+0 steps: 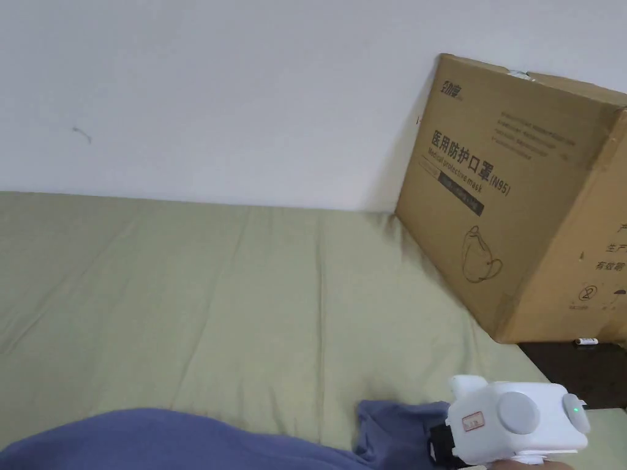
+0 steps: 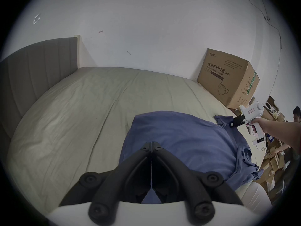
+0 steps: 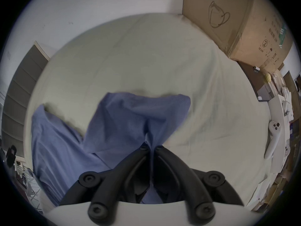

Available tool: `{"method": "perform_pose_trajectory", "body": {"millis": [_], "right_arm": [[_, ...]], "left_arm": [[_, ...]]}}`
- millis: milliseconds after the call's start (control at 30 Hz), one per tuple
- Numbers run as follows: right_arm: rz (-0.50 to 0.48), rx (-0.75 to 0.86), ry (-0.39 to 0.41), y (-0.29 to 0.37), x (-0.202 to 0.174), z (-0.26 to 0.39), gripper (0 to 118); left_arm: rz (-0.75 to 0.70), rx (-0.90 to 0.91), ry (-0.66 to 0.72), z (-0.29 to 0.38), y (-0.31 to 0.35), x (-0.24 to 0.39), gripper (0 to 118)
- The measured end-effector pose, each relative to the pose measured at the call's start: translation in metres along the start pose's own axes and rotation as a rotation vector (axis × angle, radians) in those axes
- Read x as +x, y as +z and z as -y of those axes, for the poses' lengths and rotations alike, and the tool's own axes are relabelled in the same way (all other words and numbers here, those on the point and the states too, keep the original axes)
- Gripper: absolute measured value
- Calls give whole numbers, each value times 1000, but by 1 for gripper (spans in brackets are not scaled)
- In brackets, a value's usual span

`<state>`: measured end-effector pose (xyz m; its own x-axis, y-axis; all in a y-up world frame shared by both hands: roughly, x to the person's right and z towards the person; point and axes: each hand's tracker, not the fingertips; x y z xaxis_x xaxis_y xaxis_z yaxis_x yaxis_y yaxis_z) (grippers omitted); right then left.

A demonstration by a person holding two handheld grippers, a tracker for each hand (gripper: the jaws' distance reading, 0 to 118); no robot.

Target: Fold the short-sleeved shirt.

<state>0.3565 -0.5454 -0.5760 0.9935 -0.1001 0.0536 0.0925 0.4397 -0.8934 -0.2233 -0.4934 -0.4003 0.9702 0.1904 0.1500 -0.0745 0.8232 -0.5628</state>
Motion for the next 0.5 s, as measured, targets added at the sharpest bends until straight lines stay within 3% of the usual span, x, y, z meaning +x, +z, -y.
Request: {"method": "perform_pose_trajectory", "body": {"millis": [233, 267, 300, 367, 500], "right_arm": [[-45, 104, 25, 34, -2, 6, 0], [-39, 104, 27, 33, -2, 8, 0], [-40, 99, 25, 32, -1, 10, 0], [-50, 90, 9, 35, -5, 15, 0], [-64, 73, -3, 28, -8, 20, 0]], "left_arm": [[83, -182, 42, -82, -91, -39, 1], [86, -211, 37, -90, -109, -43, 14], [85, -217, 39, -98, -127, -49, 39], [69, -270, 19, -106, -161, -51, 118], [-26, -337, -44, -105, -211, -46, 113]]}}
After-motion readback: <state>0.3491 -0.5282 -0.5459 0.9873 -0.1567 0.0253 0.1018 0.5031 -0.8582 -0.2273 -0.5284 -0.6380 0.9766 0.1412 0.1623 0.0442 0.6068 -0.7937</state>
